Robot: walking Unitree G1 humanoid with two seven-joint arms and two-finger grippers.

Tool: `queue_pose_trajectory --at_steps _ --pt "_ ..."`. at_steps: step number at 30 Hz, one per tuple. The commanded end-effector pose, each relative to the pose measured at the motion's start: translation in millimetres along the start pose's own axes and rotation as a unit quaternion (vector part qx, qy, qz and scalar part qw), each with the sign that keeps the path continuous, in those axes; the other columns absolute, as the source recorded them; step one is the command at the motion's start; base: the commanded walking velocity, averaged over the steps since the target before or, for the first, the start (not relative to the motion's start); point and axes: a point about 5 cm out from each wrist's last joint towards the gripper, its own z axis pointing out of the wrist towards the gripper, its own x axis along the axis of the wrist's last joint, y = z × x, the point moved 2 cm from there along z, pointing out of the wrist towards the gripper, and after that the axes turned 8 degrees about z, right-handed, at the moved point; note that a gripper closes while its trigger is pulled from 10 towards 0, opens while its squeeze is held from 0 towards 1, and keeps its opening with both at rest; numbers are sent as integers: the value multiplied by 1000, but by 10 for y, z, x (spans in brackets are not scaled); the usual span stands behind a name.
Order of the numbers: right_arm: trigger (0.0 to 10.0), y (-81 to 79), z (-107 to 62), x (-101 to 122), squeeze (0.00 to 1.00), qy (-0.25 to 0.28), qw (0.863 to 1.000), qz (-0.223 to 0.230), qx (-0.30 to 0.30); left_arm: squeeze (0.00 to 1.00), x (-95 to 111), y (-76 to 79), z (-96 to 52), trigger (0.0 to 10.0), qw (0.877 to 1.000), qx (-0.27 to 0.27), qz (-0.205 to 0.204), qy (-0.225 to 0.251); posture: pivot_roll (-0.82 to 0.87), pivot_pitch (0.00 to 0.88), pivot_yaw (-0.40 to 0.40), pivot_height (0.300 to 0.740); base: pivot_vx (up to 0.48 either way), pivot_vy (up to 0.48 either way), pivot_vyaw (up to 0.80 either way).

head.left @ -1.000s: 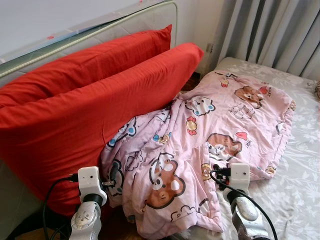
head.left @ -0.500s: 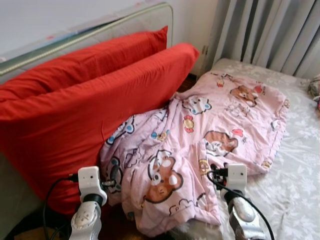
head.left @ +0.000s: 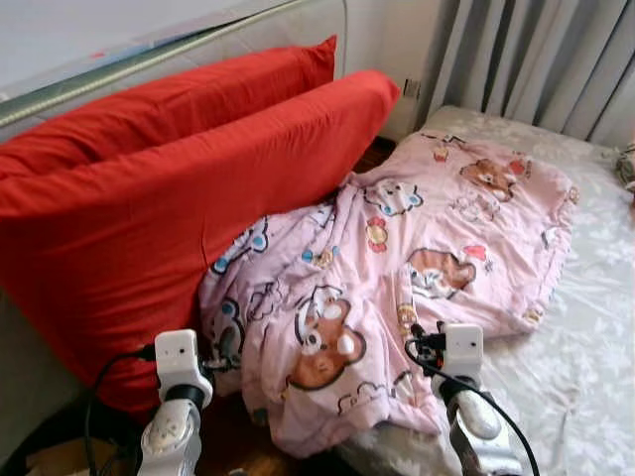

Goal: Clean up the room

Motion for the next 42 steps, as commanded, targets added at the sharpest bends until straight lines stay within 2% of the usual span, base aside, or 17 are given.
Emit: queue_pose_trajectory --at_steps 1,5,33,42 --pt "10000 -6 2 -18 0 -10 1000 -5 -1 0 -30 14 -25 10000 1000 -5 2 -8 -70 66 -17 661 0 0 0" --pt "10000 -8 -7 5 0 4 1000 3 2 0 -28 16 -25 10000 1000 -5 2 -8 -69 66 -17 637 0 0 0" --pt "10000 -44 -43 -107 0 -21 999 6 25 0 -25 94 -15 10000 1000 -24 4 -8 -72 57 -14 637 0 0 0" --pt "10000 -152 -38 -80 0 -12 998 -16 57 0 -24 96 -12 10000 1000 -27 5 -7 -71 57 -14 637 0 0 209"
